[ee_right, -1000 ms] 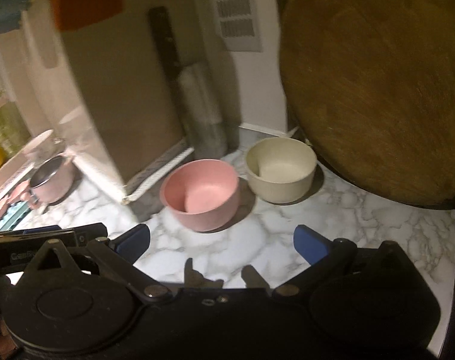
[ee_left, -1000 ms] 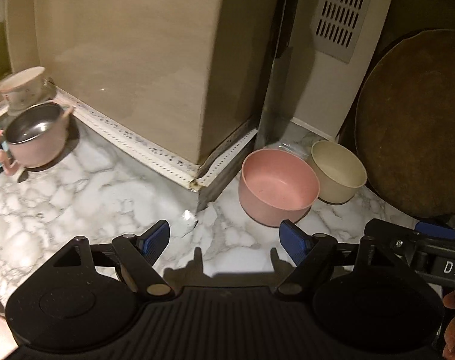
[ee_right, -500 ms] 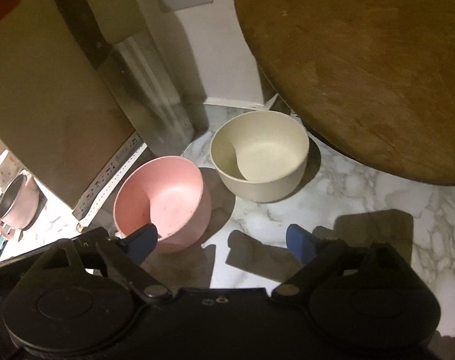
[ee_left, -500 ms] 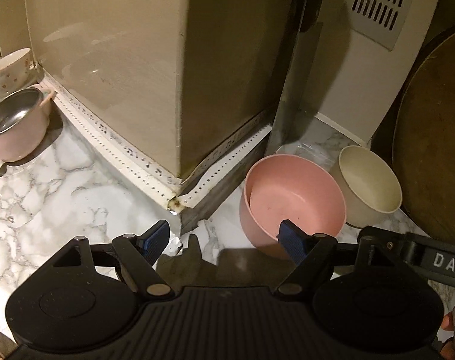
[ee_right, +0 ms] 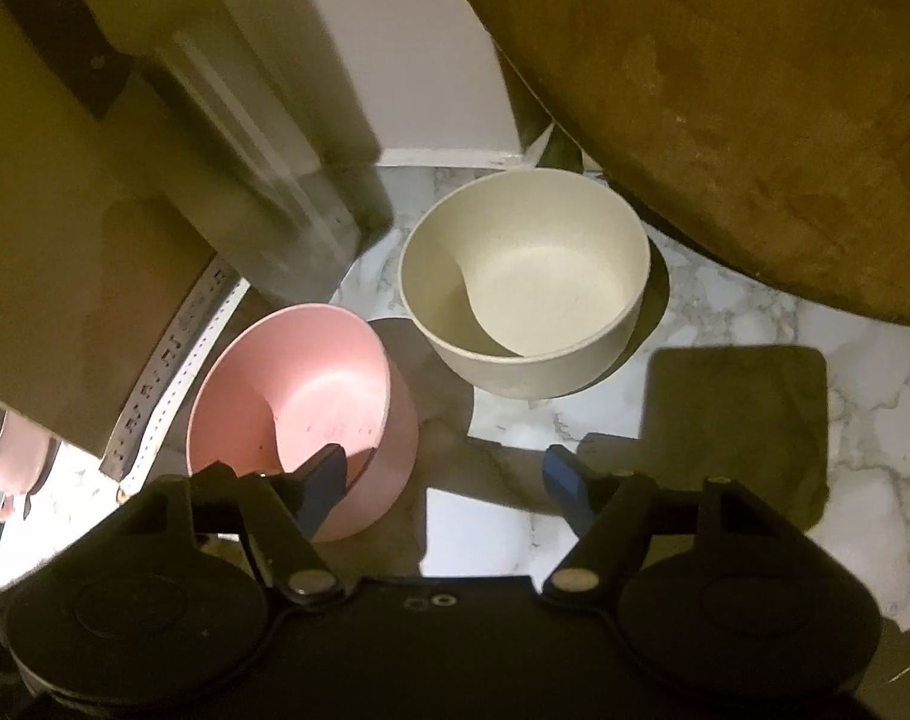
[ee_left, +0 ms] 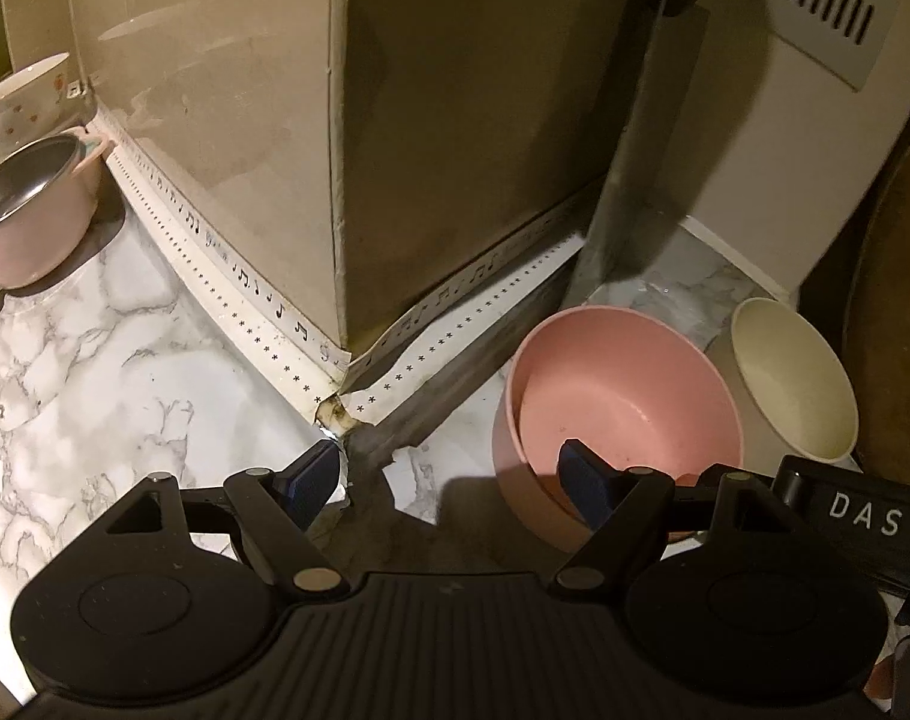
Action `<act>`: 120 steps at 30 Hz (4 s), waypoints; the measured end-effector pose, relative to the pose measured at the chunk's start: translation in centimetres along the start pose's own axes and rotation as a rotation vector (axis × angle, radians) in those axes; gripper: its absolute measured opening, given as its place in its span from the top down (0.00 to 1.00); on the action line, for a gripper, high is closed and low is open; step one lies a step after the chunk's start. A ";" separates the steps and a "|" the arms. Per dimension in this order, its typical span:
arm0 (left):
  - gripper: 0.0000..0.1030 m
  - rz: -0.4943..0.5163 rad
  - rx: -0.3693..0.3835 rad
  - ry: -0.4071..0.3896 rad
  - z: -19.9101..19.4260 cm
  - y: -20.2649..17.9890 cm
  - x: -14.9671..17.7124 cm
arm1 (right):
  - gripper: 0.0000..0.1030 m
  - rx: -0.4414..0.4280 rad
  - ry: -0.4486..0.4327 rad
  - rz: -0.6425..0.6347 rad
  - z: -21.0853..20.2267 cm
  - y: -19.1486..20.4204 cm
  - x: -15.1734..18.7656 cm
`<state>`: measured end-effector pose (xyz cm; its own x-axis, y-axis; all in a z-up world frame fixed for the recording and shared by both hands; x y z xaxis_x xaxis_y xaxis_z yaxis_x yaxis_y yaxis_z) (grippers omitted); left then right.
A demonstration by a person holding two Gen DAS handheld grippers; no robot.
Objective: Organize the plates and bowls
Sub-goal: 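Lift the pink bowl with both grippers and carry it toward the heart dishes, then lower the pink bowl onto the counter and open both grippers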
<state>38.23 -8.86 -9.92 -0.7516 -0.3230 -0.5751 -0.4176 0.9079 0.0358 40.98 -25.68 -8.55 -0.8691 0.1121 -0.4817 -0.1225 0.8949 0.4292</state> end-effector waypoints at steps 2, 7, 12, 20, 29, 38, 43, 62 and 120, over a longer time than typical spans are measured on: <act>0.23 0.004 -0.001 0.001 0.2 -0.1 0.2 | 0.41 -0.011 0.005 0.015 0.5 -0.1 -0.2; 0.23 -0.013 0.003 0.004 0.1 0.0 0.5 | 0.62 -0.051 0.016 0.019 1.1 0.3 -0.1; 0.26 -0.014 0.015 0.013 -0.1 0.0 0.6 | 0.84 -0.063 0.016 -0.007 1.1 1.0 -0.3; 0.55 0.001 0.041 0.026 -0.1 0.2 0.9 | 0.92 -0.063 0.026 -0.045 0.7 1.4 0.6; 0.84 0.049 0.085 0.026 -1.2 0.3 2.1 | 0.95 -0.075 0.033 -0.090 -0.2 1.9 1.9; 0.85 0.103 0.125 0.038 -4.4 1.2 4.0 | 0.95 -0.065 0.058 -0.106 -2.8 2.0 4.2; 0.85 0.134 0.151 0.044 -6.9 2.0 5.7 | 0.95 -0.058 0.050 -0.111 -5.4 2.0 5.8; 0.85 0.247 0.243 0.093 -13.5 4.0 12.8 | 0.95 -0.012 0.016 -0.097 -13.5 1.4 12.9; 0.84 0.363 0.276 0.065 -15.2 4.2 15.3 | 0.79 0.022 0.018 -0.017 -15.7 0.2 17.4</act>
<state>17.19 -14.01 -6.11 -0.8585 0.0213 -0.5123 0.0237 0.9997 0.0019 18.28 -30.29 -4.86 -0.8754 0.0898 -0.4750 -0.1264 0.9059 0.4042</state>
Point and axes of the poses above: each gripper's, at about its wrist camera, not at the fingertips, and z roughly the way its jaws point, y to its left, x to its underside, the point moved 3 cm from there along z, roughly the way its jaws point, and after that the axes turned 12 degrees about -x, right-handed, at the moved point
